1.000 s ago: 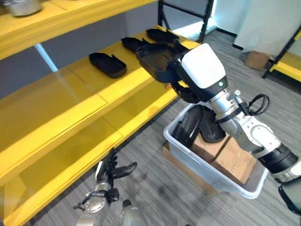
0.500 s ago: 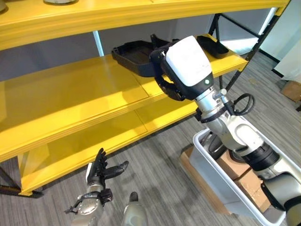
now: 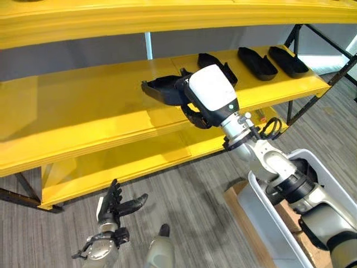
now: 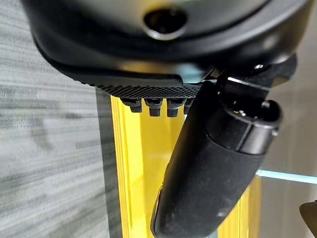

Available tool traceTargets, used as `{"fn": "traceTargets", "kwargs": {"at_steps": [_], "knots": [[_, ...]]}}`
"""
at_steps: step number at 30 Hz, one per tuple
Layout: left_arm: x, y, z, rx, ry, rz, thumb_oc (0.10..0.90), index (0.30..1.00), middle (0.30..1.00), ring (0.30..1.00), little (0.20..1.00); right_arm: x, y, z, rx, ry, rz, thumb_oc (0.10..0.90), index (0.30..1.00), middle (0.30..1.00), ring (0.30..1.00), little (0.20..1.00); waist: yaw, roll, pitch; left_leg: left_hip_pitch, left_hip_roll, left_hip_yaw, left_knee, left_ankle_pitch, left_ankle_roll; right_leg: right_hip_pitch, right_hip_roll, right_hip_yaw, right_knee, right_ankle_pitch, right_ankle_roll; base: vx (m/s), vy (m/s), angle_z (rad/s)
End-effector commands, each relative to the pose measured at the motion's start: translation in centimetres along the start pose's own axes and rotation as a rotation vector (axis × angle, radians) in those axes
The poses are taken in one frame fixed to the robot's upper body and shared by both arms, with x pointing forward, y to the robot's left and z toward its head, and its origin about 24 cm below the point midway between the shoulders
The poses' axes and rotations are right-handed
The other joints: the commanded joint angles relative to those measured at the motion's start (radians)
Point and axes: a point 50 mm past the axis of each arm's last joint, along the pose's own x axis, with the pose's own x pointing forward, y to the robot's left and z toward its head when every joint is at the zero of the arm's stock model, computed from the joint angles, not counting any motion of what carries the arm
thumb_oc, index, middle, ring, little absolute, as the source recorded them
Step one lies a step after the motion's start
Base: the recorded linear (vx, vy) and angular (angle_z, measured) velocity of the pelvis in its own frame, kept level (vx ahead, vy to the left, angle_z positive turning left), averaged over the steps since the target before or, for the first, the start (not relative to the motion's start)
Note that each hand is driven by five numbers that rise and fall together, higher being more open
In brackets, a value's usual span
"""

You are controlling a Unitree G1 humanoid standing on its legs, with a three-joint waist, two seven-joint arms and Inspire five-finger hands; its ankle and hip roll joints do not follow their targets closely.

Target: Move parts from the plastic box to the shelf.

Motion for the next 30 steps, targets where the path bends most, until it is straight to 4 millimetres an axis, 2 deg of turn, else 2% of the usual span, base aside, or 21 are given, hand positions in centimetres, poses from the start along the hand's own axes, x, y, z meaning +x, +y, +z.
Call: {"fn": "traceTargets", "kwargs": {"at_steps": [1,3,4,5,6,7,8,9,10,11,12,13,14,16,18,19,22,30], "knots": [[0.6,-0.5,5.0,0.038,-0.259,-0.042,0.9,1.0,1.0,1.0,1.0,4.1,-5.8,0.7,-0.01,-0.075,-0.222,0.4,0.3,0.3,0.3,0.3,0.051,0.024,-0.039,0.128,-0.029,-0.025,-0.145,-0.024,0.033,-0.043,-0.09,0.109,0.186,0.228,0.12,0.15,0.202,0.09],[0.6,-0.6,5.0,0.048,-0.255,-0.054,0.9,1.0,1.0,1.0,1.0,3.8,-5.3,0.6,0.012,-0.065,-0.206,0.4,0.3,0.3,0.3,0.3,0.038,0.04,-0.029,0.142,-0.061,-0.064,-0.156,-0.029,0.063,-0.083,-0.106,0.211,0.287,0.29,0.12,0.16,0.218,0.11],[0.7,-0.7,4.9,0.051,-0.251,-0.057,0.9,1.0,1.0,1.0,1.0,3.6,-5.1,0.6,0.022,-0.062,-0.2,0.4,0.3,0.3,0.3,0.3,0.026,0.054,-0.022,0.15,-0.071,-0.08,-0.16,-0.029,0.074,-0.118,-0.106,0.254,0.329,0.286,0.12,0.07,0.128,0.51],[0.7,-0.8,4.9,0.05,-0.25,-0.058,0.9,1.0,1.0,1.0,1.0,3.5,-5.1,0.6,0.021,-0.062,-0.199,0.4,0.3,0.3,0.3,0.3,0.028,0.054,-0.022,0.15,-0.072,-0.079,-0.161,-0.029,0.075,-0.124,-0.11,0.259,0.337,0.283,0.12,-0.01,0.116,0.69],[0.8,-1.0,5.0,0.058,-0.252,-0.07,0.9,1.0,1.0,1.0,1.0,3.4,-5.0,0.6,0.024,-0.062,-0.197,0.4,0.3,0.3,0.3,0.3,0.016,0.066,-0.014,0.144,-0.08,-0.083,-0.165,-0.006,0.089,-0.165,-0.089,0.305,0.359,0.303,0.111,-0.03,0.039,0.9],[1.0,-1.4,5.2,0.07,-0.259,-0.087,0.9,1.0,1.0,1.0,1.0,3.0,-5.0,0.3,0.018,-0.054,-0.197,0.4,0.3,0.3,0.3,0.3,-0.003,0.083,-0.008,0.141,-0.078,-0.097,-0.164,-0.009,0.089,-0.209,-0.059,0.353,0.351,0.265,0.104,0.02,0.019,0.68],[1.3,-2.2,5.5,0.066,-0.271,-0.119,0.9,1.0,1.0,1.0,1.0,2.7,-5.2,-0.1,0.021,-0.048,-0.194,0.4,0.3,0.3,0.3,0.3,-0.054,0.109,0.007,0.147,-0.078,-0.162,-0.174,0.002,0.075,-0.308,0.043,0.474,0.264,0.134,0.061,0.1,-0.082,0.74],[1.4,-2.7,5.6,0.063,-0.274,-0.137,0.9,1.0,1.0,1.0,1.0,2.6,-5.4,-0.4,0.019,-0.045,-0.198,0.4,0.3,0.3,0.3,0.3,-0.074,0.118,0.013,0.147,-0.078,-0.192,-0.171,-0.002,0.062,-0.336,0.069,0.522,0.198,0.099,0.043,0.08,-0.083,0.65],[1.5,-2.8,5.7,0.062,-0.275,-0.138,0.9,1.0,1.0,1.0,1.0,2.6,-5.5,-0.4,0.018,-0.045,-0.199,0.4,0.3,0.3,0.3,0.3,-0.075,0.121,0.011,0.142,-0.074,-0.195,-0.17,0.002,0.061,-0.335,0.074,0.516,0.19,0.105,0.039,0.07,-0.115,1.06],[1.6,-3.3,5.8,0.057,-0.28,-0.155,0.9,1.0,1.0,1.0,1.0,2.5,-5.6,-0.7,0.018,-0.037,-0.205,0.4,0.3,0.3,0.3,0.3,-0.095,0.123,0.024,0.149,-0.082,-0.222,-0.163,-0.011,0.048,-0.353,0.086,0.554,0.139,0.091,0.035,0.08,-0.173,1.5],[1.8,-4.2,5.9,0.05,-0.284,-0.185,0.9,1.0,1.0,1.0,1.0,2.2,-6.1,-1.1,0.017,-0.029,-0.225,0.4,0.3,0.3,0.3,0.3,-0.139,0.12,0.039,0.147,-0.096,-0.274,-0.155,-0.023,0.028,-0.402,0.135,0.629,0.024,0.098,0.032,0.09,-0.169,1.35],[1.8,-4.2,5.9,0.05,-0.284,-0.186,0.9,1.0,1.0,1.0,1.0,2.2,-6.1,-1.1,0.016,-0.029,-0.226,0.4,0.3,0.3,0.3,0.3,-0.139,0.121,0.038,0.146,-0.095,-0.276,-0.153,-0.025,0.028,-0.399,0.137,0.626,0.019,0.099,0.032,0.11,-0.229,1.11],[2.0,-4.4,6.1,0.044,-0.287,-0.184,0.9,1.0,1.0,1.0,1.0,1.6,-5.9,-1.4,0.03,-0.01,-0.233,0.4,0.3,0.3,0.3,0.3,-0.138,0.103,0.034,0.136,-0.107,-0.287,-0.135,-0.035,0.011,-0.363,0.142,0.624,-0.038,0.08,0.032,0.09,-0.12,0.77],[1.7,-5.0,5.8,0.048,-0.283,-0.212,0.9,1.0,1.0,1.0,1.0,1.3,-5.7,-1.8,0.036,0.011,-0.222,0.4,0.3,0.3,0.3,0.3,-0.149,0.098,0.027,0.125,-0.113,-0.3,-0.108,-0.049,0.003,-0.307,0.122,0.565,-0.059,0.086,0.033,0.07,-0.178,0.85],[1.6,-5.0,5.5,0.026,-0.27,-0.217,0.9,1.0,1.0,1.0,1.0,1.2,-5.7,-1.9,0.044,0.009,-0.222,0.4,0.3,0.3,0.3,0.3,-0.169,0.096,0.025,0.104,-0.098,-0.307,-0.089,-0.042,-0.017,-0.282,0.176,0.573,-0.089,0.063,0.017,0.07,-0.224,0.52],[1.3,-4.7,5.0,0.019,-0.25,-0.219,0.9,1.0,1.0,1.0,1.0,1.3,-5.7,-1.7,0.045,-0.006,-0.219,0.4,0.3,0.3,0.3,0.3,-0.168,0.098,0.019,0.106,-0.08,-0.302,-0.077,-0.054,-0.027,-0.278,0.182,0.534,-0.083,0.061,0.013,0.12,-0.199,0.53],[1.0,-4.5,4.6,0.026,-0.234,-0.224,0.9,1.0,1.0,1.0,1.0,1.3,-5.5,-1.7,0.064,-0.008,-0.213,0.4,0.3,0.3,0.3,0.3,-0.173,0.098,0.018,0.107,-0.06,-0.304,-0.076,-0.051,-0.034,-0.274,0.202,0.545,-0.076,0.047,0.004,0.07,-0.132,0.01],[0.7,-4.0,3.9,0.032,-0.202,-0.215,0.9,1.0,1.0,1.0,1.0,1.0,-5.5,-1.7,0.075,-0.008,-0.205,0.4,0.3,0.3,0.3,0.3,-0.182,0.104,0.007,0.133,0.018,-0.325,-0.131,-0.016,-0.065,-0.253,0.259,0.518,-0.096,0.01,-0.022,0.07,-0.155,0.04]]}}
